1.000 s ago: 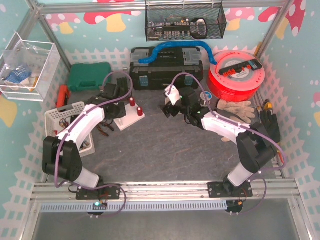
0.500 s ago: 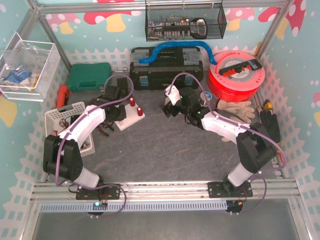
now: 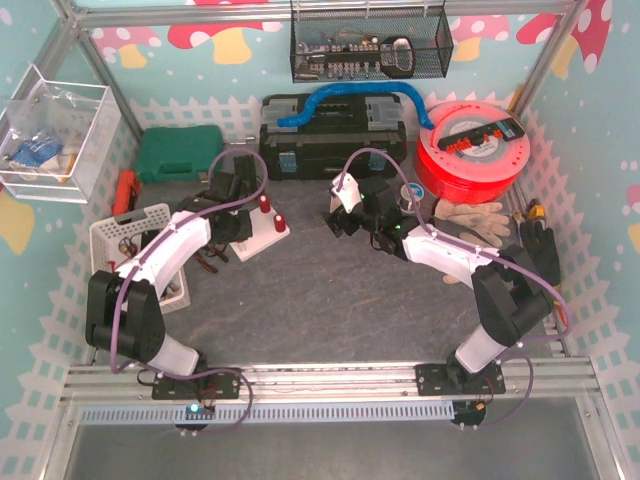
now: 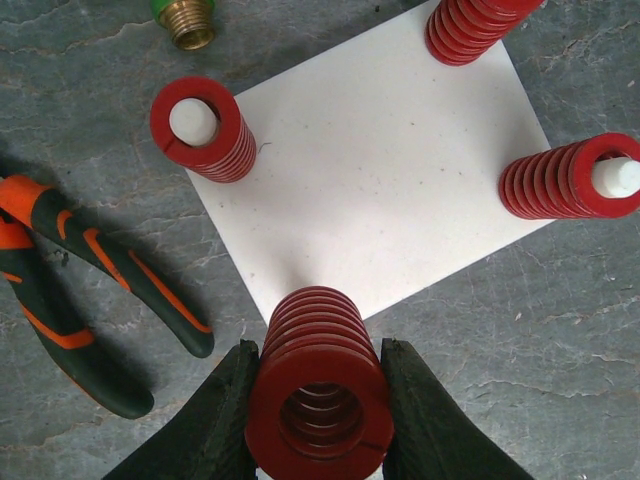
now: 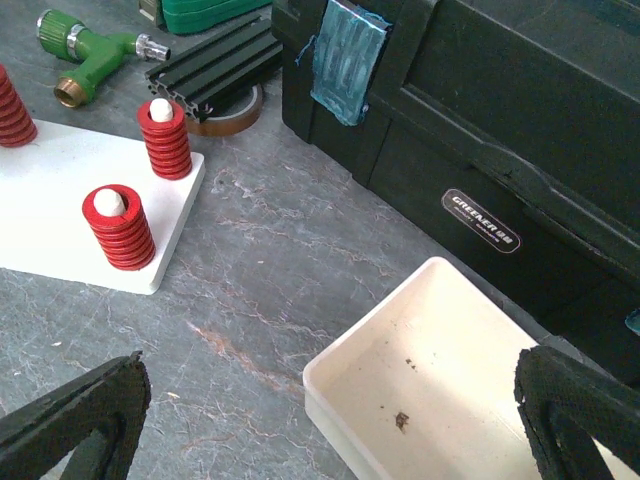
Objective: Install the large spring
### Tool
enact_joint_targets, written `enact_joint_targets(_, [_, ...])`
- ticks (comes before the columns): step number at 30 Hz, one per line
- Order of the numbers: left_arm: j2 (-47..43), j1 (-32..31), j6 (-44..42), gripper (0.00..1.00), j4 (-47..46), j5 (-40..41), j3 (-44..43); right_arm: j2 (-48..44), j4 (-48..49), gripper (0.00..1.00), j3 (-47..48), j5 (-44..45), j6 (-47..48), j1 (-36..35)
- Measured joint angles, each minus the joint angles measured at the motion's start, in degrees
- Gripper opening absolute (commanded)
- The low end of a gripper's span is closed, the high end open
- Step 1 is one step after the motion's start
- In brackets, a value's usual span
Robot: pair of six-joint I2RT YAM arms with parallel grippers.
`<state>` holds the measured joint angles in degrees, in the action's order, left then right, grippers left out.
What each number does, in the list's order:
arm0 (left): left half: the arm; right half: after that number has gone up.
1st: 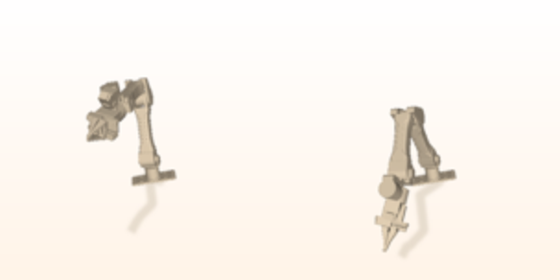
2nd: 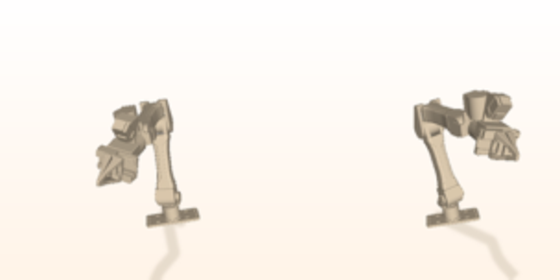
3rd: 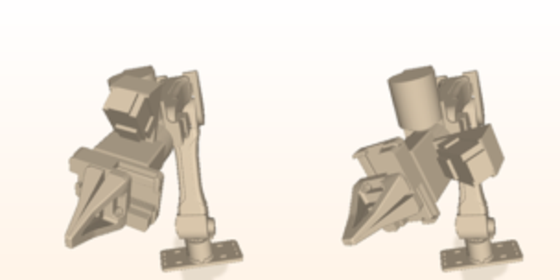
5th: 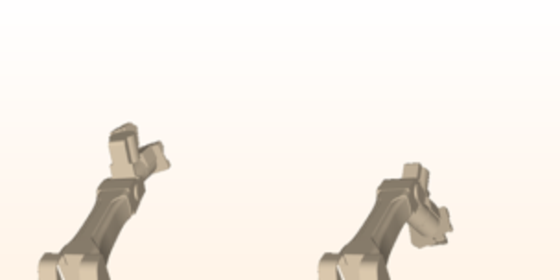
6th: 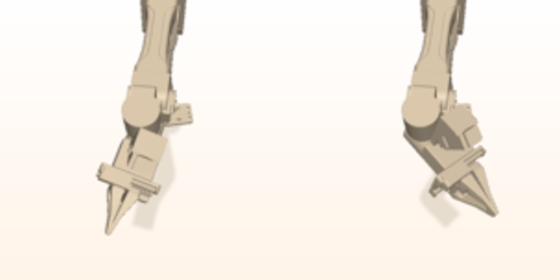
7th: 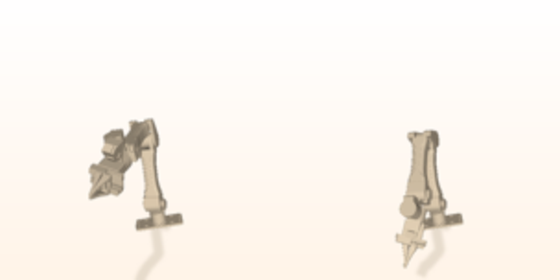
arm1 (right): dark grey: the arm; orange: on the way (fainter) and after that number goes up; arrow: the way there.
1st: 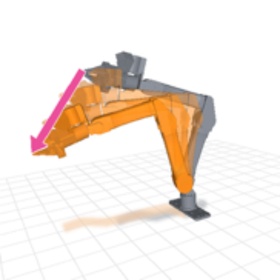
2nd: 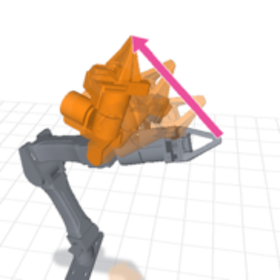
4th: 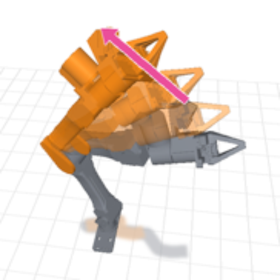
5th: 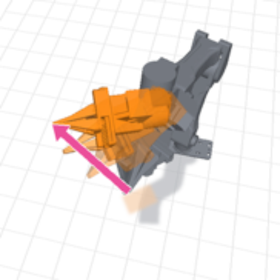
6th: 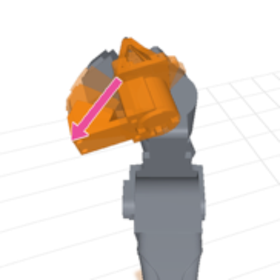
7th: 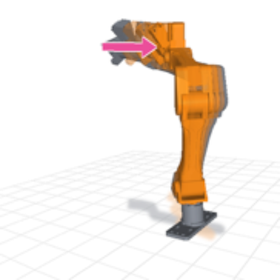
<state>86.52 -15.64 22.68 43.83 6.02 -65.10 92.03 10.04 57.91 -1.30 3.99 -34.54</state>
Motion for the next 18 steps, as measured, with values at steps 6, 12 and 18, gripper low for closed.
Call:
enact_joint_targets(6, [-0.2,-0.2,-0.5,0.00,0.4,0.0,0.0,0.0,0.0,0.99,0.0,0.3,0.0,0.0])
enact_joint_targets(12, [-0.2,-0.2,-0.6,0.00,1.1,0.0,0.4,0.0,0.0,0.99,-0.2,0.3,0.0,0.0])
enact_joint_targets(18, [0.5,-0.2,-0.6,0.08,0.6,0.1,0.5,0.0,0.0,0.99,-0.2,0.3,-0.2,0.0])
